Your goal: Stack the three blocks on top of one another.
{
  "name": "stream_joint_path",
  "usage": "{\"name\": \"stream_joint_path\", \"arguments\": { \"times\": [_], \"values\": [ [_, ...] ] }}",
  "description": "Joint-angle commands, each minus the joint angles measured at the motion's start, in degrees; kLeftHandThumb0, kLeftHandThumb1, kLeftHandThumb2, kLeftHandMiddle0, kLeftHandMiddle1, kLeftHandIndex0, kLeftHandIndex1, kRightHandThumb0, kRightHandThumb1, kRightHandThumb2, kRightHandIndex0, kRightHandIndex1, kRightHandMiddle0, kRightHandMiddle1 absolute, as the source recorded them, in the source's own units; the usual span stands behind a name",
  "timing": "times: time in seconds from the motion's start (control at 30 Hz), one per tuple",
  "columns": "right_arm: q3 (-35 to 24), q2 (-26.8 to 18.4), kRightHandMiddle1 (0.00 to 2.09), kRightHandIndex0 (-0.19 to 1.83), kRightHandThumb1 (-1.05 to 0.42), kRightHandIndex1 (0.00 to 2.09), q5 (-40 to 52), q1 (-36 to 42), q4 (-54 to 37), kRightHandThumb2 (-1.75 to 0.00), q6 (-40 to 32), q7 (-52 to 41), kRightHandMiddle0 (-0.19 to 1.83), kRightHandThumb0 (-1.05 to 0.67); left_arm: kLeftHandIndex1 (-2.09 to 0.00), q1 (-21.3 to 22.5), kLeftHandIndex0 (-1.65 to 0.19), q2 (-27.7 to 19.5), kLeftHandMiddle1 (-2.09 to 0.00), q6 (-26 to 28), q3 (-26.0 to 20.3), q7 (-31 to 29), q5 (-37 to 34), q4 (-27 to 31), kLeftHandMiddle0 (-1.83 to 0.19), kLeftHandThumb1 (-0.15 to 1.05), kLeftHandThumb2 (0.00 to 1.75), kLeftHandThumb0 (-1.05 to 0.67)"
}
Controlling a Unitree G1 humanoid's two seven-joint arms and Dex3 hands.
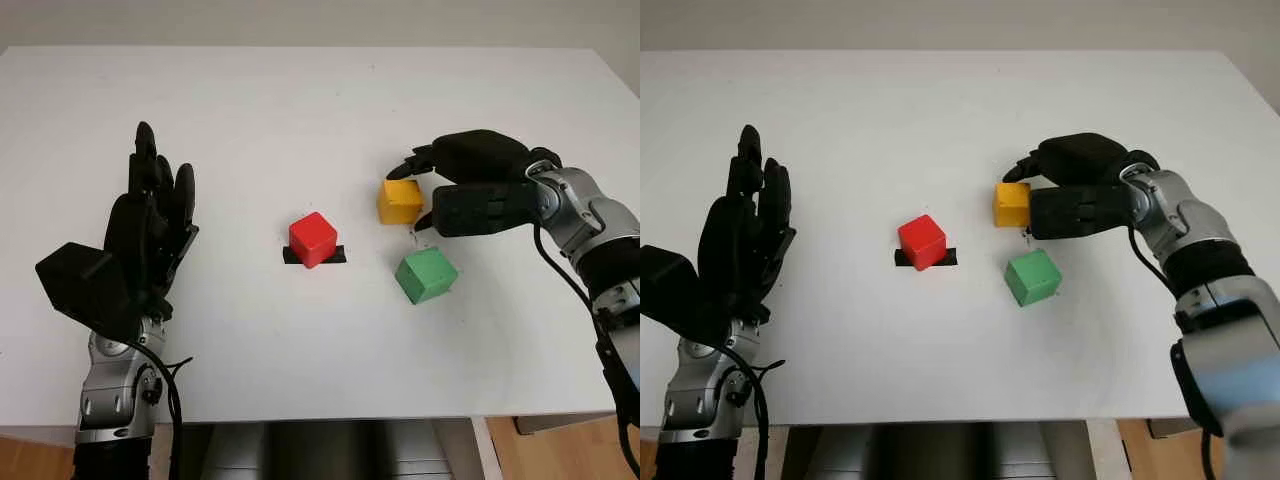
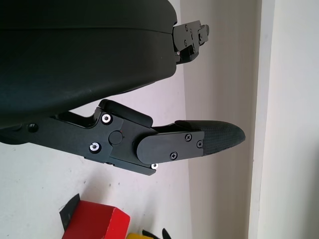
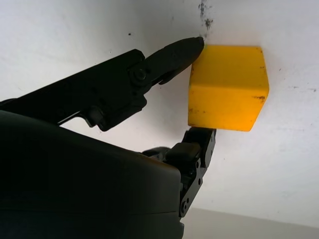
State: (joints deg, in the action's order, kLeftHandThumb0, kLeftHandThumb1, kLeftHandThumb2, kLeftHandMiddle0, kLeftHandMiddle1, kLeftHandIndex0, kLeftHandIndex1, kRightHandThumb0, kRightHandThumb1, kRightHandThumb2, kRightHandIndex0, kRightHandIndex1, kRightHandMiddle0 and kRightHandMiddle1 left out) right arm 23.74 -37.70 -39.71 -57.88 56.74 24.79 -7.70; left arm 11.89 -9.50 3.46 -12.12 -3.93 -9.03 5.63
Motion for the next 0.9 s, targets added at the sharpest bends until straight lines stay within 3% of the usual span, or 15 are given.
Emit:
{"name": "stream_joint_path", "arguments": {
  "times": [0.0,0.2,0.77,0.87],
  "values": [
    [0.0,-0.3,1.01,0.50,-0.91,0.09,0.0,0.4,1.0,-0.06,0.5,1.1,0.53,-0.39,-0.05,-0.9,0.17,-0.2,-0.01,0.4,-0.1,0.2,0.1,1.6,0.19,1.05,0.48,-0.66],
    [-1.4,0.6,1.18,0.51,-0.95,0.09,2.8,0.0,3.0,-0.06,0.8,1.0,0.46,-0.38,-0.05,-0.7,0.18,0.0,0.00,1.0,-0.1,0.1,-0.6,1.6,0.19,1.05,0.50,-0.65],
    [-4.6,2.4,1.28,0.46,-0.95,0.06,10.3,-0.9,3.0,-0.06,-2.4,-7.3,0.39,-0.40,-0.06,-0.8,0.16,0.1,-0.02,1.0,-0.1,0.5,-0.2,1.4,0.19,1.05,0.48,-0.67],
    [-5.7,2.4,1.42,0.45,-0.96,0.06,11.9,-1.1,2.6,-0.05,-2.5,-8.8,0.33,-0.40,-0.06,-0.8,0.17,0.0,-0.02,0.9,0.0,0.5,0.1,1.5,0.19,1.05,0.48,-0.67]
  ]
}}
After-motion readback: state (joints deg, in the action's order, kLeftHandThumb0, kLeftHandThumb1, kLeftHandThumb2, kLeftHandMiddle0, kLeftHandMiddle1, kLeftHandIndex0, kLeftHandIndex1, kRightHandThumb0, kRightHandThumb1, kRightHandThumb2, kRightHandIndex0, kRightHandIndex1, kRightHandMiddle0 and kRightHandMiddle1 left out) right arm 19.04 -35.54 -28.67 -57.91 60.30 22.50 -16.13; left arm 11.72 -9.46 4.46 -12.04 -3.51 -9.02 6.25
